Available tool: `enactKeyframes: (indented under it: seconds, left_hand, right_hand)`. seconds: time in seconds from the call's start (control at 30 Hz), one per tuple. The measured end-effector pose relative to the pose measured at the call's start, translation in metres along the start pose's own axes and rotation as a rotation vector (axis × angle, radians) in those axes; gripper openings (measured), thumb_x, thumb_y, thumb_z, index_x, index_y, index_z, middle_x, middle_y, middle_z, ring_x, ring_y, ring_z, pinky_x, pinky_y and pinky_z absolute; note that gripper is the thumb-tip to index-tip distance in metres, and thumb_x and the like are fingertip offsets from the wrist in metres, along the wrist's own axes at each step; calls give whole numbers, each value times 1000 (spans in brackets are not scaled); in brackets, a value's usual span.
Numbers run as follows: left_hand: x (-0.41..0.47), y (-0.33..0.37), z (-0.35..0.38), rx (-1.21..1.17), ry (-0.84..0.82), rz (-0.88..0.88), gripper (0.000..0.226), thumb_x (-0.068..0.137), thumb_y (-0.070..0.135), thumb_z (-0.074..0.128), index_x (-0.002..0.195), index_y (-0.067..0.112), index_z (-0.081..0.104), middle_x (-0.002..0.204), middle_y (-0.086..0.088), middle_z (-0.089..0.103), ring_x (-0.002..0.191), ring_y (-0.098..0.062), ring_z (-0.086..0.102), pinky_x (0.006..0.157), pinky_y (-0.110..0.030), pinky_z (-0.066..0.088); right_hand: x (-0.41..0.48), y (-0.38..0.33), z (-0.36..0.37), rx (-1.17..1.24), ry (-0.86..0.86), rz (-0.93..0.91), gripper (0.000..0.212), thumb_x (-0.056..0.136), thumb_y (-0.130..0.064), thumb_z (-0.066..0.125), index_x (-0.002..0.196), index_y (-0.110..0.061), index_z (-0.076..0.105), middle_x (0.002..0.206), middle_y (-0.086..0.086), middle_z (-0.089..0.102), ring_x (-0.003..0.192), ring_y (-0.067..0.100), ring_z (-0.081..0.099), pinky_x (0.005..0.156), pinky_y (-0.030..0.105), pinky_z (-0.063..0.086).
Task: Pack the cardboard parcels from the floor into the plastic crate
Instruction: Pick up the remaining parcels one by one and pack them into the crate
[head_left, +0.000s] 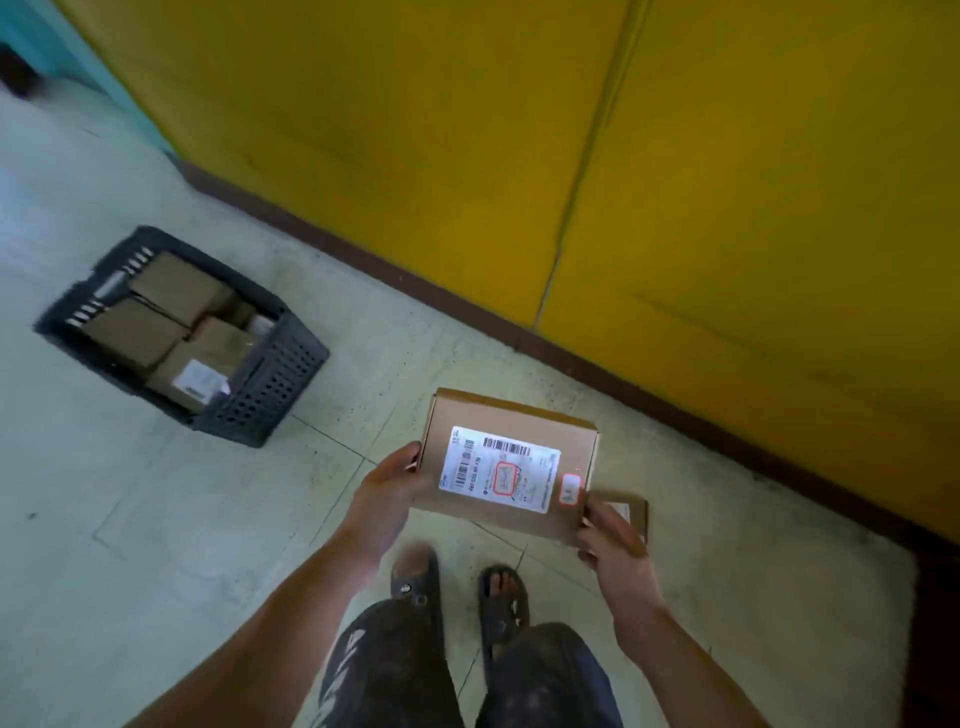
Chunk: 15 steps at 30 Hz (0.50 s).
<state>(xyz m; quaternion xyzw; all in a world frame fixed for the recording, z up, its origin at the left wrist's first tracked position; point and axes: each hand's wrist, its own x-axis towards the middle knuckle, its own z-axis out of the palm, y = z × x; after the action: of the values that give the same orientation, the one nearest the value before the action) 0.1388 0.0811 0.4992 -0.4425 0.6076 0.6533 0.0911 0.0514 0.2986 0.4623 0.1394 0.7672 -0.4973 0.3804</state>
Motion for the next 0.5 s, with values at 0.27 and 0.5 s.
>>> enactKeyframes:
  seconds: [0.27,0.5]
  left_hand:
    - [-65,0,-97,-328,281,64,39,76,15,58,112,18,70,116,-8,71,104,-20,65,100,-40,46]
    - [-96,-29,-242,-495,437,60,49,61,24,61,109,28,72,105,7,75,107,-18,64,104,-43,44]
  right_hand:
    - [-46,-88,76,-94,-134,-155,35,90,1,55,110,-25,65,112,-1,64,102,22,57,85,34,44]
    - [-78,-132,233,-258,-268,-267,36,89,1,53,118,-15,66,120,5,63,109,25,55,88,39,46]
